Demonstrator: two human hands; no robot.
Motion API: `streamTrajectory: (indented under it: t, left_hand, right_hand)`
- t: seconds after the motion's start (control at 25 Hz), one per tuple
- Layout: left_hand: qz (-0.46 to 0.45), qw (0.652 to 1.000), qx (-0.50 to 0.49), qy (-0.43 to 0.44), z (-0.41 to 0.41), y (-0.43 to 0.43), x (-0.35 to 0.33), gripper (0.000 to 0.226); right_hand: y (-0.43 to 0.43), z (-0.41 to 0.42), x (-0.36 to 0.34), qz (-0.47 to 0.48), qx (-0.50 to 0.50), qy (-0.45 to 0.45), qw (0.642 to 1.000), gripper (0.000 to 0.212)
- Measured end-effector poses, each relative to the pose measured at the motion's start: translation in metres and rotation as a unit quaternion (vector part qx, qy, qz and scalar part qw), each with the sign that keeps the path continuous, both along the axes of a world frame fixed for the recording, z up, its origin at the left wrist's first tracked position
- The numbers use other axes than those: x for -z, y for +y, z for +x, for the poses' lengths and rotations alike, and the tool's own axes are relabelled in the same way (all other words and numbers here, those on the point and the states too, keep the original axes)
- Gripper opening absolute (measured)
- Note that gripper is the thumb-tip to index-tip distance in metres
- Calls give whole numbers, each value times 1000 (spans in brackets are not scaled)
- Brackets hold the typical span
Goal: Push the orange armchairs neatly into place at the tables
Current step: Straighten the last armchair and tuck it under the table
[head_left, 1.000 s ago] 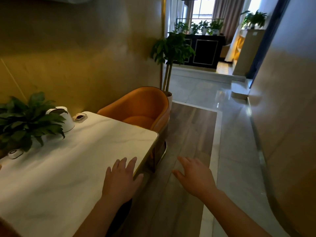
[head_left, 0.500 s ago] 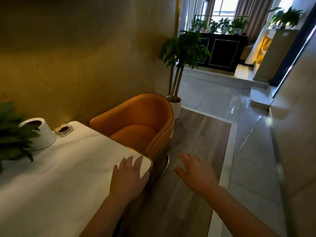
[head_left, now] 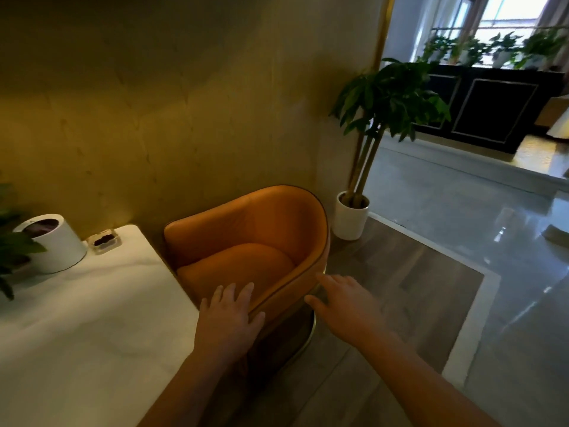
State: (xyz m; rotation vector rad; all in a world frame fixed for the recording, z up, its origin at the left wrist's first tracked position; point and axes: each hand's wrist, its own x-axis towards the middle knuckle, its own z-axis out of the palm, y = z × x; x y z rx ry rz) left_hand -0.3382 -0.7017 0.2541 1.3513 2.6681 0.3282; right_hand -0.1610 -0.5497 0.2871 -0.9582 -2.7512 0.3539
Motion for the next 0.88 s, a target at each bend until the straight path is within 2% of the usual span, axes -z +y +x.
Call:
streamTrajectory:
  t: [0.2,0.36,0.76,0.88]
  left_hand:
    - [16,998,-63,-9,21,81,-5,68]
    - [8,995,-98,-22,18,132,3,68]
    - [4,979,-200,-33,-70,256,26,69]
    - [-10,975,-220,-26,-97,286,22,68]
  right_hand:
    - [108,-9,-7,7,-78,14,997,43]
    - [169,-31,3,6,-116,18,993,54]
    - [312,-151,15,-6,-209,-41,977,56]
    - [348,-189,12,11,-229,-31,973,59]
